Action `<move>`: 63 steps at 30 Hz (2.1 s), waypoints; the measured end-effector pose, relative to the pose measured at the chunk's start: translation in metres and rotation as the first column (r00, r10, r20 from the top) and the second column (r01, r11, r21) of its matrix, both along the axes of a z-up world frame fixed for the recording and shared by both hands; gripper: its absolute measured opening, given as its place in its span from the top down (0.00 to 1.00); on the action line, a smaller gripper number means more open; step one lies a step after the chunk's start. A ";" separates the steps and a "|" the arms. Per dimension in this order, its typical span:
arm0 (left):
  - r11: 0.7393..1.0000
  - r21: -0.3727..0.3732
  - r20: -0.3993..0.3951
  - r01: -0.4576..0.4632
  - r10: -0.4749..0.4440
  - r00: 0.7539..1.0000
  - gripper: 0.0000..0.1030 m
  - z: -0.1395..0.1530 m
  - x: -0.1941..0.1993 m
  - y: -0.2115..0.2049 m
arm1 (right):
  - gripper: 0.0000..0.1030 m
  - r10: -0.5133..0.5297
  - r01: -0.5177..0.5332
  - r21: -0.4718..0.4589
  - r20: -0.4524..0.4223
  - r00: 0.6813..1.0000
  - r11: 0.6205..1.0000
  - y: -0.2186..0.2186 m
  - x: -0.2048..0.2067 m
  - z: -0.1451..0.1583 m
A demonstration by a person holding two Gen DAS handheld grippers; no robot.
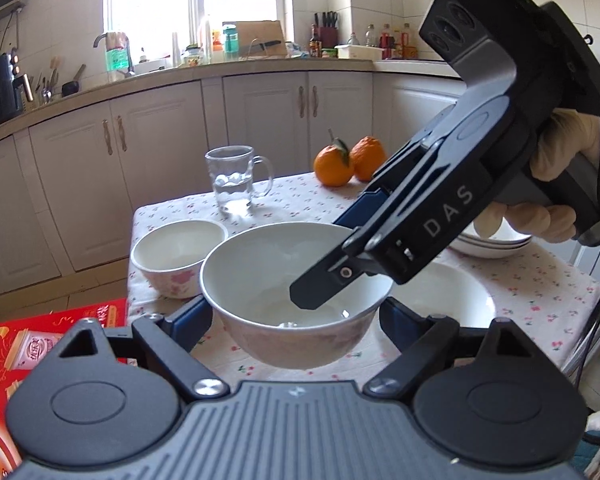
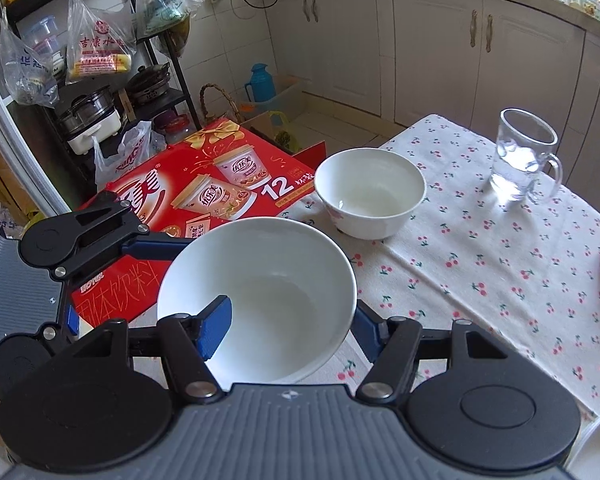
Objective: Organize plates and bowls
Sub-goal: 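Carry the held bowl over another white bowl and lower it inside, then open the right gripper and pull it back from the nested bowls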
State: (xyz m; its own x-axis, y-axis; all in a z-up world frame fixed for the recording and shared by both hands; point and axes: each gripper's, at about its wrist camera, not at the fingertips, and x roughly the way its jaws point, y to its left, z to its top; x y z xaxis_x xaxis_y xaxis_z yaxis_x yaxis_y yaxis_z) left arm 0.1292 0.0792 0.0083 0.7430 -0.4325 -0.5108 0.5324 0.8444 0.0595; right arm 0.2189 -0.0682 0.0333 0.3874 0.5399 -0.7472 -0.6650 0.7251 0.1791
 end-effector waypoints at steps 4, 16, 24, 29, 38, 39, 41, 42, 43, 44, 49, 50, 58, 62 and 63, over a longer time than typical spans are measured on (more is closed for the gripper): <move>0.999 -0.011 -0.006 0.033 -0.033 0.999 0.13 0.004 -0.008 -0.014 | 0.32 -0.023 0.023 0.005 0.013 1.000 1.000 -0.019 -0.015 0.006; 0.991 -0.015 -0.047 0.133 -0.134 0.990 0.13 -0.006 -0.015 -0.058 | 0.32 -0.121 0.121 0.001 0.024 0.992 0.993 -0.073 -0.046 0.002; 0.987 0.006 -0.085 0.158 -0.157 0.984 0.13 -0.016 -0.012 -0.076 | 0.32 -0.162 0.162 0.003 0.007 0.987 0.987 -0.092 -0.050 -0.011; 0.987 0.015 -0.106 0.158 -0.156 0.982 0.13 -0.022 -0.008 -0.080 | 0.32 -0.169 0.169 0.008 -0.008 0.986 0.986 -0.096 -0.048 -0.019; 0.987 0.022 -0.128 0.160 -0.156 0.979 0.13 -0.026 -0.006 -0.081 | 0.31 -0.167 0.167 -0.004 -0.017 0.986 0.986 -0.095 -0.048 -0.028; 0.987 0.022 -0.128 0.161 -0.157 0.979 0.13 -0.027 -0.006 -0.081 | 0.31 -0.167 0.167 -0.004 -0.018 0.986 0.986 -0.095 -0.047 -0.029; 0.986 0.020 -0.133 0.163 -0.159 0.978 0.13 -0.027 -0.006 -0.081 | 0.31 -0.169 0.169 -0.007 -0.019 0.985 0.986 -0.095 -0.047 -0.030; 0.986 0.019 -0.135 0.164 -0.160 0.978 0.13 -0.027 -0.005 -0.082 | 0.31 -0.169 0.169 -0.010 -0.019 0.985 0.986 -0.095 -0.048 -0.031; 0.986 0.020 -0.136 0.163 -0.159 0.978 0.13 -0.028 -0.005 -0.082 | 0.31 -0.170 0.169 -0.012 -0.018 0.985 0.985 -0.095 -0.048 -0.031; 0.986 0.020 -0.137 0.164 -0.160 0.978 0.13 -0.028 -0.005 -0.082 | 0.31 -0.170 0.169 -0.014 -0.017 0.985 0.985 -0.094 -0.048 -0.032; 0.986 0.013 -0.142 0.165 -0.161 0.977 0.13 -0.029 -0.004 -0.082 | 0.31 -0.171 0.170 -0.016 -0.013 0.985 0.985 -0.094 -0.048 -0.033; 0.986 0.011 -0.143 0.164 -0.161 0.977 0.13 -0.029 -0.004 -0.081 | 0.31 -0.171 0.171 -0.016 -0.013 0.985 0.985 -0.093 -0.048 -0.033; 0.986 0.004 -0.143 0.165 -0.163 0.976 0.12 -0.031 -0.004 -0.081 | 0.31 -0.169 0.170 -0.038 0.013 0.985 0.985 -0.090 -0.051 -0.034; 0.986 0.000 -0.143 0.166 -0.164 0.976 0.12 -0.031 -0.003 -0.081 | 0.29 -0.167 0.168 -0.044 0.019 0.986 0.985 -0.089 -0.051 -0.034; 0.986 -0.001 -0.143 0.166 -0.164 0.976 0.12 -0.031 -0.003 -0.080 | 0.29 -0.166 0.167 -0.045 0.020 0.986 0.985 -0.089 -0.051 -0.034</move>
State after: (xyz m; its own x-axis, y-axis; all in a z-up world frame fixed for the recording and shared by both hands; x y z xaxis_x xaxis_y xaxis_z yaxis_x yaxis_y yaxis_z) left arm 0.1261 -0.0012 -0.0225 0.5811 -0.5368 -0.6117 0.6680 0.7439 -0.0182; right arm 0.1677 -0.1569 -0.0011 0.4813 0.4318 -0.7628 -0.5369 0.8331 0.1328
